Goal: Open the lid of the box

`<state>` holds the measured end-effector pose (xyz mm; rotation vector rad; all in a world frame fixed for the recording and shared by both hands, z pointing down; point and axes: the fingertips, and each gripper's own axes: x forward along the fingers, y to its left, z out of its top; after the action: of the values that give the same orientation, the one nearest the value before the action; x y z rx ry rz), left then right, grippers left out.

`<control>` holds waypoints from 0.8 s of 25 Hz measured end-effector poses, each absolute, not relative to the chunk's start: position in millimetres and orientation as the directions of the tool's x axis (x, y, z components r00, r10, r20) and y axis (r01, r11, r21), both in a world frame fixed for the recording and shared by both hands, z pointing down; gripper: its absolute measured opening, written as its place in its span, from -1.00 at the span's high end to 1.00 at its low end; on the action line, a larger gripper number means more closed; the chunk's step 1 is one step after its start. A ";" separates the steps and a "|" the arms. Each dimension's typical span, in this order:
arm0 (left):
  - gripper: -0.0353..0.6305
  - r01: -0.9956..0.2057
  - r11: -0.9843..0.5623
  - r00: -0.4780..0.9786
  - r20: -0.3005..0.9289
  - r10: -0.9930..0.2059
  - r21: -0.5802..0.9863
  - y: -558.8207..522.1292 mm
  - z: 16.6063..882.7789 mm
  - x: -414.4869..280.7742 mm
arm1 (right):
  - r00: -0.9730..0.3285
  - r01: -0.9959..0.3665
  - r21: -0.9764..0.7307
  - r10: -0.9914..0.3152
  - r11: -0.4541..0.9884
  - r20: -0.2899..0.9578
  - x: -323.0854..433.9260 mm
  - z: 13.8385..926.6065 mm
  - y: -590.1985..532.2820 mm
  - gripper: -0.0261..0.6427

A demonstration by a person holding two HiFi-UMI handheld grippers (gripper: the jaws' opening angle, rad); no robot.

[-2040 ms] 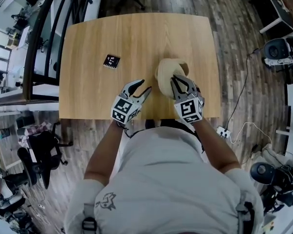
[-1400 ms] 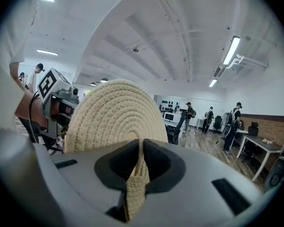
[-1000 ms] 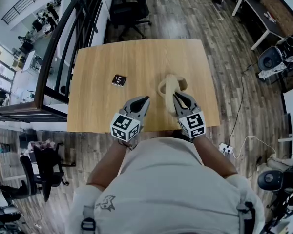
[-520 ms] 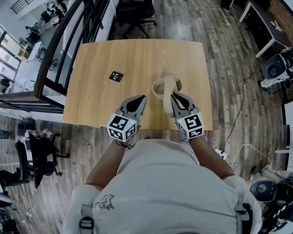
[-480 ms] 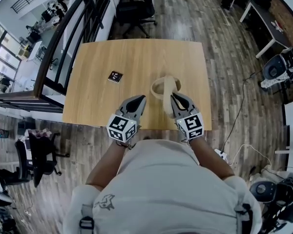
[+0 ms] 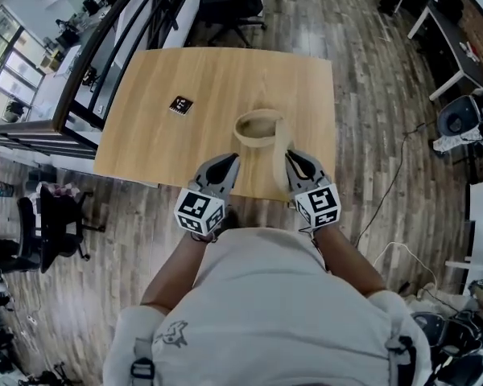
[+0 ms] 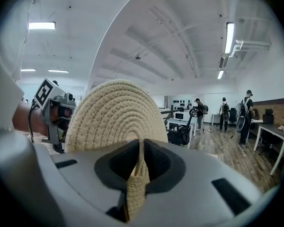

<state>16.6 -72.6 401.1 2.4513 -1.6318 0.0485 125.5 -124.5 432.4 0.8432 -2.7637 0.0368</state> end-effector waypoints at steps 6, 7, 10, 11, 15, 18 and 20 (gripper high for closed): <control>0.88 -0.934 -0.334 0.350 0.142 -0.926 0.128 -44.5 397.3 34.8 | -0.829 -0.514 0.032 -0.505 0.857 0.241 142.9 442.5 -108.4 0.81; 0.88 -0.936 -0.330 0.346 0.142 -0.927 0.127 -39.8 397.6 35.0 | -0.830 -0.511 0.026 -0.501 0.859 0.246 144.8 446.1 -104.6 0.81; 0.88 -0.936 -0.329 0.345 0.138 -0.928 0.124 -29.4 396.6 34.2 | -0.830 -0.510 0.029 -0.501 0.860 0.246 147.5 447.6 -94.3 0.81; 0.88 -0.935 -0.333 0.349 0.136 -0.927 0.123 -25.3 396.0 33.8 | -0.830 -0.511 0.032 -0.503 0.859 0.243 147.0 446.2 -89.9 0.81; 0.88 -0.925 -0.361 0.375 0.135 -0.917 0.117 -3.6 394.8 31.3 | -0.833 -0.509 0.029 -0.501 0.860 0.235 140.3 442.4 -64.3 0.81; 0.88 -0.917 -0.382 0.396 0.140 -0.908 0.116 15.5 392.3 25.7 | -0.832 -0.516 0.008 -0.503 0.857 0.236 132.7 440.7 -40.6 0.81; 0.88 -0.912 -0.395 0.408 0.141 -0.902 0.109 32.0 389.5 18.6 | -0.830 -0.521 0.001 -0.507 0.854 0.233 124.9 438.3 -22.4 0.81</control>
<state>18.6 32.0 389.5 2.4897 -1.6210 0.0872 124.9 -22.4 438.3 0.7885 -2.8046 0.0915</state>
